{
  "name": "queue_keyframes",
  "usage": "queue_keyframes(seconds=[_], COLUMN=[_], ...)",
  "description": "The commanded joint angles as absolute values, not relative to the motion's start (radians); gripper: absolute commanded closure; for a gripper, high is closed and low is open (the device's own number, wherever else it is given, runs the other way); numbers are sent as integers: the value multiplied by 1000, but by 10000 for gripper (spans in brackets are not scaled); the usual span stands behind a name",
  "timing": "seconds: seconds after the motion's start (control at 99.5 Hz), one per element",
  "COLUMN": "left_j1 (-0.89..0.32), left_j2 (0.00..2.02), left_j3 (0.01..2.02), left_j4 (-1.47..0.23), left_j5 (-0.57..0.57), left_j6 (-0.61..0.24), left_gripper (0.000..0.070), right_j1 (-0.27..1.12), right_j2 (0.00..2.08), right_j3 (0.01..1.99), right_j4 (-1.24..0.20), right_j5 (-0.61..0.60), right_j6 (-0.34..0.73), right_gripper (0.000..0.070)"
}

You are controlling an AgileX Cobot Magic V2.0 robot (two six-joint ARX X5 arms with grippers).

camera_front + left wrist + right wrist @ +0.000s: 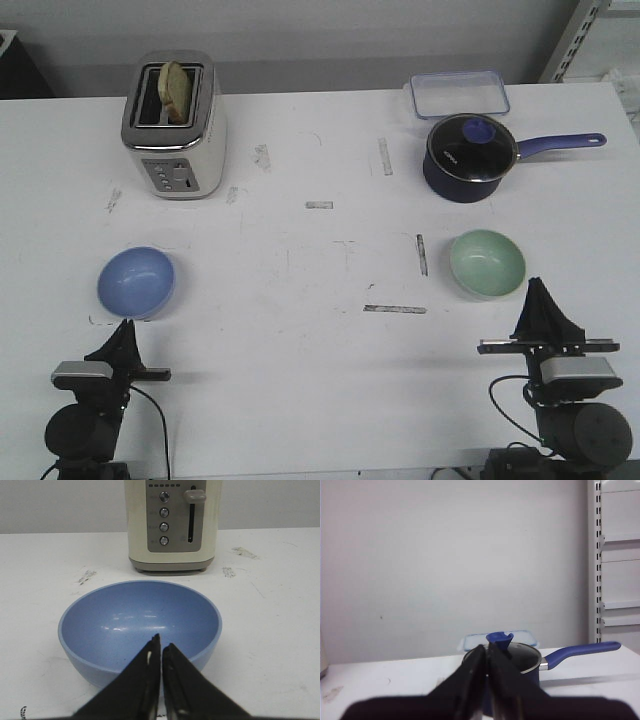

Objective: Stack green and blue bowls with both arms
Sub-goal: 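Reach the right gripper forward to the rim of the pale green bowl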

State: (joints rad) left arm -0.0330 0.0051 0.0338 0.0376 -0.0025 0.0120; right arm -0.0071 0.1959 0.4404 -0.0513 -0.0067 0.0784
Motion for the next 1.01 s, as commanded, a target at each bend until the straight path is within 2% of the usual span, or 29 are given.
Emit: queue_keyframes(seconds=[0.0,0.291,0.402,0.472,0.543,0.673,0.794,0.864,0.995], left_j1=[-33,-33,-33,-33,-33,-33,-33,-33,-33], left_j2=[3,3,3,3,3,3,3,3,3], left_j3=[12,12,12,12,12,12,12,12,12], left_j4=[47,47,47,47,47,47,47,47,47], left_j5=[-3,-3,-3,-3,-3,-3,-3,-3,-3], left_j6=[7,7,7,7,7,7,7,7,7], left_gripper=[699,699,699,699,699,699,699,699,699], right_j1=[-7,-32,-78,-112,-151,-226,-276,-297,-320], right_j2=[300,776,925,998,1056,1153,1238,1287,1376], right_j3=[557,1030,1137,1168,1174,1174,1174,1174,1174], right_j4=[-113,-525,-626,-659,-672,-715,-760,-773,-773], right_j5=[-6,4,-2,-14,-45,-91,-109,-109,-126], right_j6=[39,7,-42,-71,-92,-116,-149,-162,-172], right_gripper=[700,700,695,667,578,342,172,121,118])
